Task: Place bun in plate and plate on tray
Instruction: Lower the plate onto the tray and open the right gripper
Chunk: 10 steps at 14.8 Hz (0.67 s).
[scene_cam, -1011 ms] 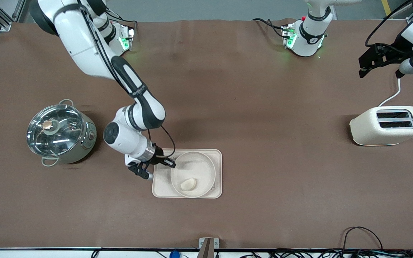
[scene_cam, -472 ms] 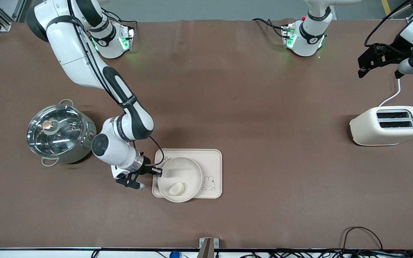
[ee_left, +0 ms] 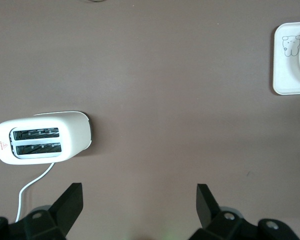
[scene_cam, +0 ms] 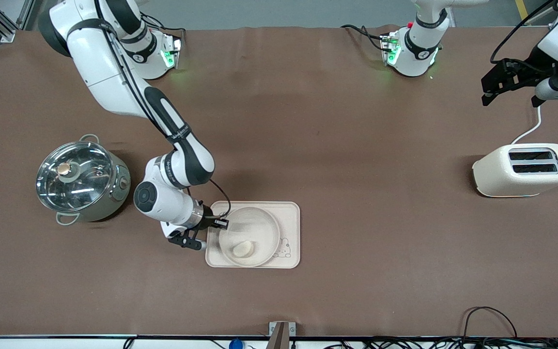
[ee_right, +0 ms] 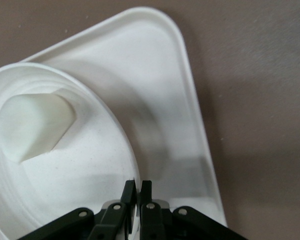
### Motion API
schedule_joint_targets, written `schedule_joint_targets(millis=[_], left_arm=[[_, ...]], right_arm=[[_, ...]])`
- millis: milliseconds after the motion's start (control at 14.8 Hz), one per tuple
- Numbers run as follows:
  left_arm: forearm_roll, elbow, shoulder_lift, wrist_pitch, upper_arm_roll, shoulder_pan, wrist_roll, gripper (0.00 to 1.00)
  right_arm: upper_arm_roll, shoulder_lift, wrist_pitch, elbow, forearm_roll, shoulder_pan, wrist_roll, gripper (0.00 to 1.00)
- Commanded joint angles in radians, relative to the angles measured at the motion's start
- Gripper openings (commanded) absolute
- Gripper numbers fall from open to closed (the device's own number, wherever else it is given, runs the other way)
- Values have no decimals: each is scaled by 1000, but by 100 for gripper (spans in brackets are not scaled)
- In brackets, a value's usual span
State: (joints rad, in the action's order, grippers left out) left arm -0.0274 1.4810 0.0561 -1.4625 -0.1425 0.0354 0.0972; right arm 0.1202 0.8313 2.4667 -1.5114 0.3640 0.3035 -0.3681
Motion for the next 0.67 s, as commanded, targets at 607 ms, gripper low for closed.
schedule_joint_targets(millis=[607], left_arm=[[21,7,13,-4,3,-9,-19,100]], right_arm=[[-2,-225,-368,-20,-36,-136,-5,100]])
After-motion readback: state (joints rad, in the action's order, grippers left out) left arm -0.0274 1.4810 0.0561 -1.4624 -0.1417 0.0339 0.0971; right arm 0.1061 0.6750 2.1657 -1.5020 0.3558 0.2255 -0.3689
